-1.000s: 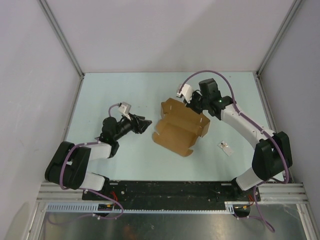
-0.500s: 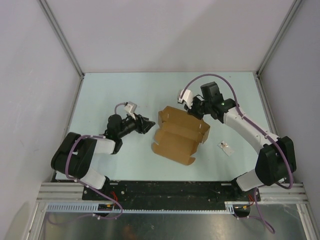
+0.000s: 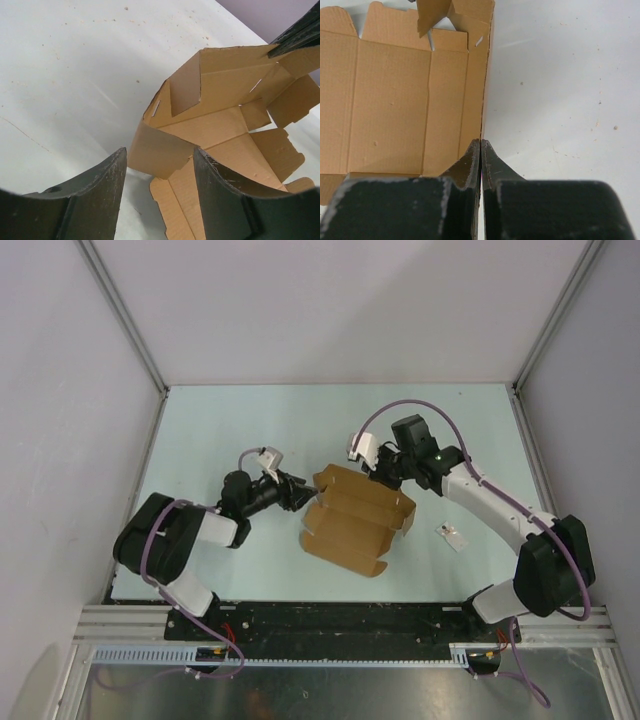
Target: Fold the paper box
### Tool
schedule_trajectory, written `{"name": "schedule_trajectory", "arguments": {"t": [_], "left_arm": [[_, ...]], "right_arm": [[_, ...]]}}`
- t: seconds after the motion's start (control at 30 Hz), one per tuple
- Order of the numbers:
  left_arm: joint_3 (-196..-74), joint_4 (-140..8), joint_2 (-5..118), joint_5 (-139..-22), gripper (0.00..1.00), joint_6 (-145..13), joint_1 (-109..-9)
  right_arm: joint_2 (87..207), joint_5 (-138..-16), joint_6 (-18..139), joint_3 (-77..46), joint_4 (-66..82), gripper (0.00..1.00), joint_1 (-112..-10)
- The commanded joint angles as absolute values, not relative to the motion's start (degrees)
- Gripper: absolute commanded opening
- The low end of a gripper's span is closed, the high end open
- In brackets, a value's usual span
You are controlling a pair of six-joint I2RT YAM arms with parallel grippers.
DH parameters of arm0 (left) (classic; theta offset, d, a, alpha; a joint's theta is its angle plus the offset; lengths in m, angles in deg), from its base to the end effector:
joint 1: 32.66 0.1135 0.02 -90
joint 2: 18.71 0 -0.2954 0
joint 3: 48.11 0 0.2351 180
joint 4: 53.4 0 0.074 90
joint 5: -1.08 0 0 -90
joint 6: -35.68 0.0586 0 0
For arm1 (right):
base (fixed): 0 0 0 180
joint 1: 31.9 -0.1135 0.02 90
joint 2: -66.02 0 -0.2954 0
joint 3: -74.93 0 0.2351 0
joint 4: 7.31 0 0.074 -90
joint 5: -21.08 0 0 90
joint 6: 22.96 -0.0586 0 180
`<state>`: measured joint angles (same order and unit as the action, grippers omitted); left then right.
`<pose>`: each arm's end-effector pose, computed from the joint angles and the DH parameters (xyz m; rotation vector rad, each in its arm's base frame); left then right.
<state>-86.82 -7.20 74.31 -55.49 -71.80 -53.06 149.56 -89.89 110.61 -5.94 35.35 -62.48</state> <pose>0.2647 -0.1329 0.2002 0.4953 1.7200 -0.9797 0.2580 0.1768 0.3045 -1.5336 1.7381 0.3176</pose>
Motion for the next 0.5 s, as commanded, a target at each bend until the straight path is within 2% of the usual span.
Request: {"name": "schedule_trajectory", "arguments": {"t": [0.0,0.47], "left_arm": [[-87.1,-3.8,75.6,-54.5,0.61,-70.3,-53.2],[-88.7,-3.0,80.6,-52.1,0.57,-68.6,-53.8]], "right_arm": [[146.7,-88.0,110.5,-5.0,34.1,0.0,-63.1],[145.8,-84.9,109.8,-3.0,31.1,0.0,-63.8]]}}
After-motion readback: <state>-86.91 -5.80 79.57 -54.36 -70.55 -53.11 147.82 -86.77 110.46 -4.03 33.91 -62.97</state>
